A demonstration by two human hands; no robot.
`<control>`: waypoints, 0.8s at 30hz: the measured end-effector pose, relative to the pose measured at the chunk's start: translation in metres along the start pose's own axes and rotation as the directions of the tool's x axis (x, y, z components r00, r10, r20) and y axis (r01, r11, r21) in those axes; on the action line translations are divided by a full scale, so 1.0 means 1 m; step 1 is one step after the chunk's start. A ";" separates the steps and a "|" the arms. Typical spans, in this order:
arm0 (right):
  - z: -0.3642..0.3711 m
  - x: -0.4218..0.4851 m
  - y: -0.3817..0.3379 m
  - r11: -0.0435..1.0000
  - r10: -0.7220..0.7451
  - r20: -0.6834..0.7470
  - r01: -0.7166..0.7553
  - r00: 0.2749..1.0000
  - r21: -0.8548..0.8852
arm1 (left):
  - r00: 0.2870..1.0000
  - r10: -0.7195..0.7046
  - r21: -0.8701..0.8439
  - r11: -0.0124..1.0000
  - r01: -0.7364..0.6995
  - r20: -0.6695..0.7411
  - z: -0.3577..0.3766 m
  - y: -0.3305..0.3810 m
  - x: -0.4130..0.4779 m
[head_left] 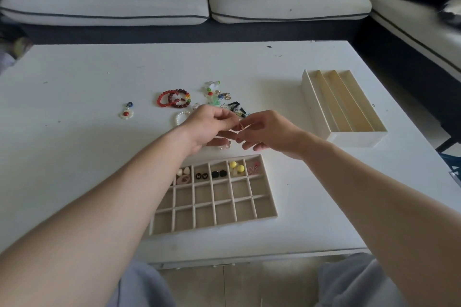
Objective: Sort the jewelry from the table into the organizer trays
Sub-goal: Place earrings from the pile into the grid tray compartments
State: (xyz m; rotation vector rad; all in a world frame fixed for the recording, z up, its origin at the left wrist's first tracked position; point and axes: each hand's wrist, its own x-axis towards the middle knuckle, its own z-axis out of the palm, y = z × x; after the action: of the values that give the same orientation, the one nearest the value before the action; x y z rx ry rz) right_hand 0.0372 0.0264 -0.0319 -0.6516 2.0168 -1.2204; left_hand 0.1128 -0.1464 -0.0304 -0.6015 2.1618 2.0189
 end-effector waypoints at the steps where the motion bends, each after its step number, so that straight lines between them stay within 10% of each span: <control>1: 0.000 -0.001 -0.001 1.000 -0.013 -0.001 0.013 1.000 0.006 | 1.000 -0.019 -0.042 0.999 0.019 0.019 -0.001 0.001 -0.001; 24: -0.009 -0.004 0.001 0.997 0.042 -0.015 -0.043 0.999 -0.059 | 0.993 -0.092 -0.118 0.988 0.101 0.077 0.002 -0.005 0.007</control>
State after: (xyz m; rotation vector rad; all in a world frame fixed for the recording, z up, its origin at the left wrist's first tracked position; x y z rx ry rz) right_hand 0.0331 0.0346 -0.0285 -0.6264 2.0747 -1.1472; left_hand 0.1082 -0.1462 -0.0378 -0.6260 1.9417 2.0984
